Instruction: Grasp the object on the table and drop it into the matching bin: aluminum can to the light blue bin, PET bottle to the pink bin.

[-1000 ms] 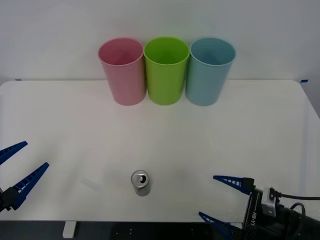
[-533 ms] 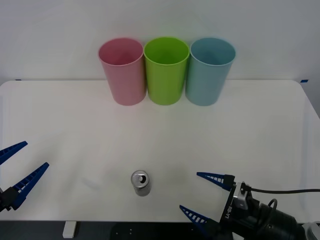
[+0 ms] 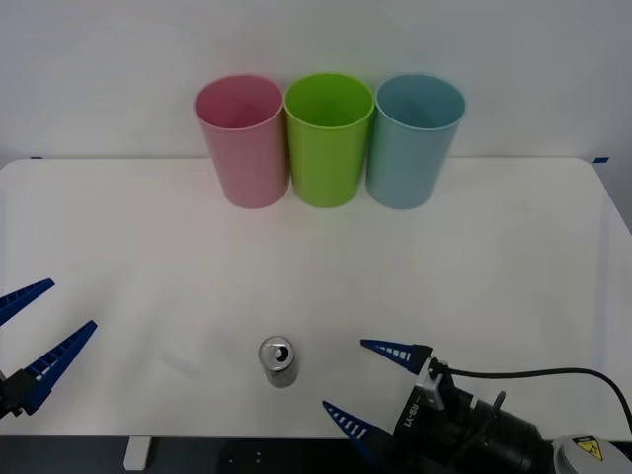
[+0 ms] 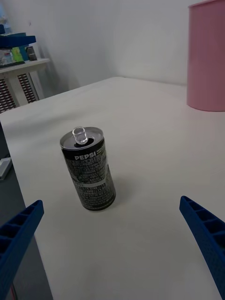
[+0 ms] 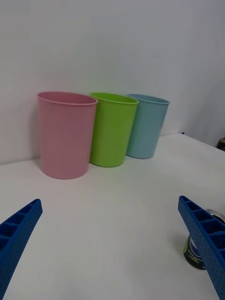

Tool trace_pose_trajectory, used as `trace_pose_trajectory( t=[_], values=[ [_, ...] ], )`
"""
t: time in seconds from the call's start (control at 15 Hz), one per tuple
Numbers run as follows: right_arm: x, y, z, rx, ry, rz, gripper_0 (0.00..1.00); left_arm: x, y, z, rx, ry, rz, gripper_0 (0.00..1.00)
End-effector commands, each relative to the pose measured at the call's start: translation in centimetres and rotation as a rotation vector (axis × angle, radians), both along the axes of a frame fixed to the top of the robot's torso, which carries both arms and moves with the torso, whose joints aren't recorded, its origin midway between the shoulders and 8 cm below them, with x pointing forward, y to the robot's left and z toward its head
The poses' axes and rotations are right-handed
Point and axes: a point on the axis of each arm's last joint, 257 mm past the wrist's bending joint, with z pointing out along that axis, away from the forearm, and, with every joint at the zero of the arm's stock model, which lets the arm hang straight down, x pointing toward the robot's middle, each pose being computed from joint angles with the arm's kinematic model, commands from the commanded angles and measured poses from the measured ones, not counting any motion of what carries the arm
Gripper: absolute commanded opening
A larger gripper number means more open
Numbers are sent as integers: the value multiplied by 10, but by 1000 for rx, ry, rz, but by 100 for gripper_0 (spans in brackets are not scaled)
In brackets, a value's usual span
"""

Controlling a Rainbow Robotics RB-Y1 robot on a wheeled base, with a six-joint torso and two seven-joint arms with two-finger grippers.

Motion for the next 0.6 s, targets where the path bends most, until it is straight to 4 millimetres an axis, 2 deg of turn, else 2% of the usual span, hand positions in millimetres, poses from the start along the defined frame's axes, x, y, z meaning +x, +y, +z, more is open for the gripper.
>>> trace_pose_trajectory(
  t=[0.07, 0.33, 0.6],
  values=[
    [4, 16, -1, -7, -14, -7, 100, 0, 0, 0, 0, 0, 0, 100],
    [4, 38, -2, -16, -23, -12, 100, 0, 0, 0, 0, 0, 0, 100],
    [9, 57, -19, -28, -5, 7, 100, 0, 0, 0, 0, 0, 0, 100]
  ],
)
